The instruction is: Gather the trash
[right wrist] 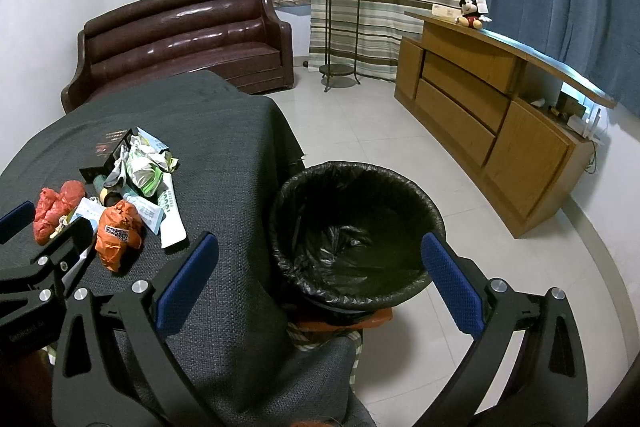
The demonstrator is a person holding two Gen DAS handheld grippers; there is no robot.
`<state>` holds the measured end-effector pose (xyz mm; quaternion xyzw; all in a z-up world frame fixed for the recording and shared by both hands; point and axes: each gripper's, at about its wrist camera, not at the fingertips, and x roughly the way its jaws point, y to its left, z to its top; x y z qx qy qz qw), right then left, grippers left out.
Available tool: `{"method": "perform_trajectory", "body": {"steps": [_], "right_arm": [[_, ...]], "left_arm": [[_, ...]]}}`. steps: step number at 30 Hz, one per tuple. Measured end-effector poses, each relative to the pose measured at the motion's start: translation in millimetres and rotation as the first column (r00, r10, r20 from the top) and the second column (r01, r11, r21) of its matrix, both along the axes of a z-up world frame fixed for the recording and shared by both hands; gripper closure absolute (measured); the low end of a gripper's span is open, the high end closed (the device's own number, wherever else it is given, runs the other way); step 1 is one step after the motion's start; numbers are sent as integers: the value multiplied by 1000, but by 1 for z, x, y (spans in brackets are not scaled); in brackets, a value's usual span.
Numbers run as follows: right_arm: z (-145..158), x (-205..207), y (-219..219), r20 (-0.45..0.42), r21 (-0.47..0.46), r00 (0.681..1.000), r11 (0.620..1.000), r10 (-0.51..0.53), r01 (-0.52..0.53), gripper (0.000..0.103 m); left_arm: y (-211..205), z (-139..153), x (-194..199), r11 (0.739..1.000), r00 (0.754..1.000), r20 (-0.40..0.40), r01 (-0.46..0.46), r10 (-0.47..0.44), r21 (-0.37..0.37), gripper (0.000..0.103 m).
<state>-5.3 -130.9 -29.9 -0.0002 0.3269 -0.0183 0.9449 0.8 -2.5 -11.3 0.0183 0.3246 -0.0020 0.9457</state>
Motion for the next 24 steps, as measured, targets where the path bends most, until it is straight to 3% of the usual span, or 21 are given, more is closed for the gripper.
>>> {"method": "perform_trajectory", "body": {"steps": [24], "right_arm": [[-1,0,1,-3,2,1000,1000,-1,1,4]], "left_arm": [[-1,0,-4,1000,1000,-2,7,-7,-1,6]]}}
